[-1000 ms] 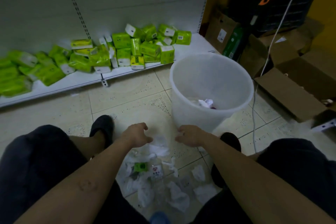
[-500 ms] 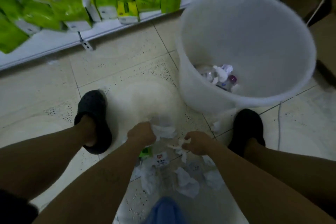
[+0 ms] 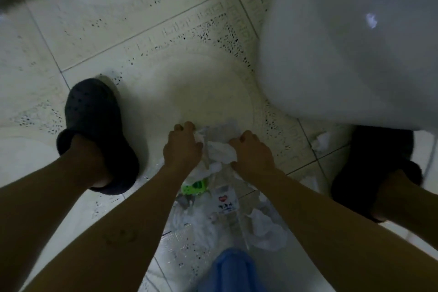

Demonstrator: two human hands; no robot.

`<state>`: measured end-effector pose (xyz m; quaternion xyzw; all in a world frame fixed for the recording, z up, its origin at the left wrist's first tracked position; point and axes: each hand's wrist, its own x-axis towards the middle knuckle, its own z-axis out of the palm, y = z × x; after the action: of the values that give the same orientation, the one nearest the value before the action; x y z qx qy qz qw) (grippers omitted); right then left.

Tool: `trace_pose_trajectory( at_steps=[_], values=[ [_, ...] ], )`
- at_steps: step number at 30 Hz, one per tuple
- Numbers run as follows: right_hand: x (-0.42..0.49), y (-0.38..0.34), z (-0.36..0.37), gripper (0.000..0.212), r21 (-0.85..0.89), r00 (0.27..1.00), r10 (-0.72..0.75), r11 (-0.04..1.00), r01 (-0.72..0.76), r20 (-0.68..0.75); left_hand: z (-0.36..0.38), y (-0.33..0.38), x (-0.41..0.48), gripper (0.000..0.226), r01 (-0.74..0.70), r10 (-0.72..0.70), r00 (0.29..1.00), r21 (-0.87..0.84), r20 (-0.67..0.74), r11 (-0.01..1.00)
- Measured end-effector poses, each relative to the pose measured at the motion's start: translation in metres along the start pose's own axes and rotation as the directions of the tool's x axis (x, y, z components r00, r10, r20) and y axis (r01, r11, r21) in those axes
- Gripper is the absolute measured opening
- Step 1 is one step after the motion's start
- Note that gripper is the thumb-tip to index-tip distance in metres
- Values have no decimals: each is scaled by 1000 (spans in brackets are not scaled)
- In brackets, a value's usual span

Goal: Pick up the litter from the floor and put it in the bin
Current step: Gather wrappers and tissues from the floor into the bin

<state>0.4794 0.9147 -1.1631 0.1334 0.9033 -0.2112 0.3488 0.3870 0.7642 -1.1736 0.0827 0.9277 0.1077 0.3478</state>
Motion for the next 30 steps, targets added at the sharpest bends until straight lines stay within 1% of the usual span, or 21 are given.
trace_pose_trajectory(
  at_steps=[2,3,5,8,10,13,14,16,18,19,21,23,26,30],
  values=[
    [0,3,5,39,-16,1000,28,999,-28,-1,6,-7,0,24,19,-20,1000,-62,-21,998],
    [-1,5,6,35,7,999,43,999,-43,1,7,-8,-1,21,36,-39,999,-88,-36,995],
    [-9,9,5,27,89,997,76,993,-78,21,6,-10,-6,20,50,-56,997,-111,-49,993],
    [-25,13,-3,20,157,992,120,980,-126,45,-1,-6,-17,20,34,-40,998,-127,-42,991],
    [-38,14,-14,21,216,990,138,966,-142,33,-9,2,-27,19,10,-17,999,-137,-46,991],
    [-55,12,-38,36,376,993,116,919,-118,28,-28,17,-44,17,-52,42,997,-137,-71,989],
    [-61,11,-47,36,393,994,105,913,-111,37,-35,22,-50,15,-59,51,997,-142,-57,988],
    [-73,9,-63,29,392,993,113,913,-114,27,-52,31,-63,14,-55,58,998,-127,23,990],
    [-87,6,-77,26,410,989,146,903,-132,-4,-68,36,-75,15,-60,65,991,-51,119,997],
    [-96,4,-83,24,427,987,158,894,-135,-17,-76,38,-82,15,-75,76,987,-14,141,997],
    [-114,-2,-96,24,463,984,172,877,-133,-45,-91,41,-96,27,-110,107,982,10,158,994],
    [-131,-9,-107,26,465,986,151,880,-99,-77,-104,44,-112,31,-161,154,969,19,193,987],
    [-155,-19,-124,20,402,986,108,914,-50,-124,-119,50,-138,31,-186,173,958,40,228,982],
    [-182,-26,-149,29,379,986,58,925,6,-156,-132,56,-160,26,-197,186,964,41,188,980]
  ],
)
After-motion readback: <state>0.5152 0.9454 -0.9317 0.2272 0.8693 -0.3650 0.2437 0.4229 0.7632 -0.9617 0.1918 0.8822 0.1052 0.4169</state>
